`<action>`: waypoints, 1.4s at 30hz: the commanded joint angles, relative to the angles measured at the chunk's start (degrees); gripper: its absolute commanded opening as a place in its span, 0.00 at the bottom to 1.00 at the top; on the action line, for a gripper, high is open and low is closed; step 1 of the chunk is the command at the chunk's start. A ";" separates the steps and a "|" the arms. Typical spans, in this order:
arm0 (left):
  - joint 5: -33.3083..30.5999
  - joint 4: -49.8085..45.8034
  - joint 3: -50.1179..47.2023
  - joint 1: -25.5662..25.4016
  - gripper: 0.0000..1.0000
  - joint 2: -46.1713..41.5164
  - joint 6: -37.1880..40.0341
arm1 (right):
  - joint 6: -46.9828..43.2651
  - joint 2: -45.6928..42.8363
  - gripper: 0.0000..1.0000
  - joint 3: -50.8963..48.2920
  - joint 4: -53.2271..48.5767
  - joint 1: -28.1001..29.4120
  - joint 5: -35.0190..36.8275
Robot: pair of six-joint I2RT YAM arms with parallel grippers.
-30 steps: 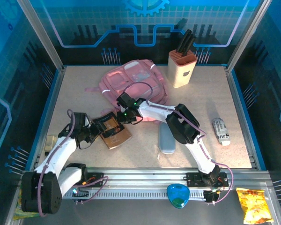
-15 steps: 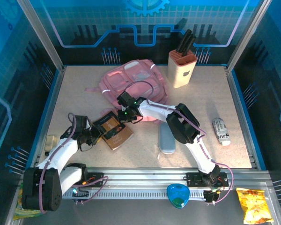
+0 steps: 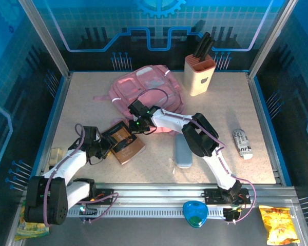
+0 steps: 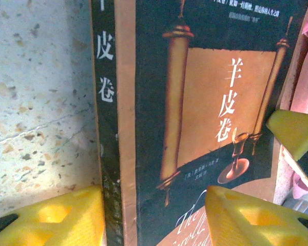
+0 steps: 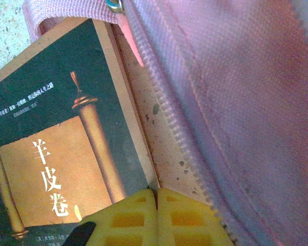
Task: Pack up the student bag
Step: Pick up the book from the middle-left of the table, then pass the book.
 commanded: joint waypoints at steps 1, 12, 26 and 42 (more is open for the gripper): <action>1.53 3.02 -0.65 -0.12 0.54 1.41 -1.01 | 0.99 6.49 0.06 -2.22 -6.44 0.15 1.35; 3.17 0.71 2.60 -0.12 0.33 -4.32 0.23 | -0.49 2.88 0.09 -4.12 -3.71 0.04 -0.76; -6.33 -15.57 15.07 -0.03 0.00 -11.99 2.63 | -0.55 -23.67 0.53 -19.19 11.73 -3.64 -3.37; -0.24 14.74 30.47 -1.62 0.00 -0.13 -11.73 | 17.70 -45.50 0.91 -44.68 38.00 -15.88 -10.30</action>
